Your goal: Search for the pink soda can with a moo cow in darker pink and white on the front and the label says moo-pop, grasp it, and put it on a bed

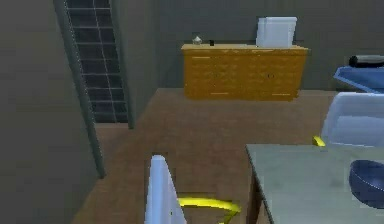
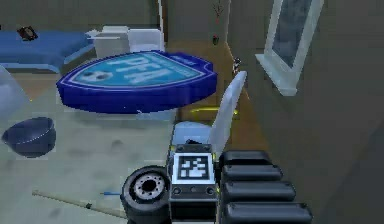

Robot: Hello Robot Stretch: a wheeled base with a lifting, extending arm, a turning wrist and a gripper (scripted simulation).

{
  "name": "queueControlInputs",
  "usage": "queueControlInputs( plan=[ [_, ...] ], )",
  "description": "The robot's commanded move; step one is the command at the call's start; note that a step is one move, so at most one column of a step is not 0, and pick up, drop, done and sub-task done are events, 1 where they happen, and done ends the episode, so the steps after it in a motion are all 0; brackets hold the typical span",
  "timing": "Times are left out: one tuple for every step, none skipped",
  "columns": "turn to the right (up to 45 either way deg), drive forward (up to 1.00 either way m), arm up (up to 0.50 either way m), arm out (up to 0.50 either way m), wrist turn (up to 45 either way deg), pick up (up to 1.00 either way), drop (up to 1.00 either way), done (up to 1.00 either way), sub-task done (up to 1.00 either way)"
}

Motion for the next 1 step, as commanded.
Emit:
queueControlInputs(
  plan=[
    [-45.0, 0.0, 0.0, 0.0, 0.0, 0.0, 0.0, 0.0, 0.0]
  ],
)
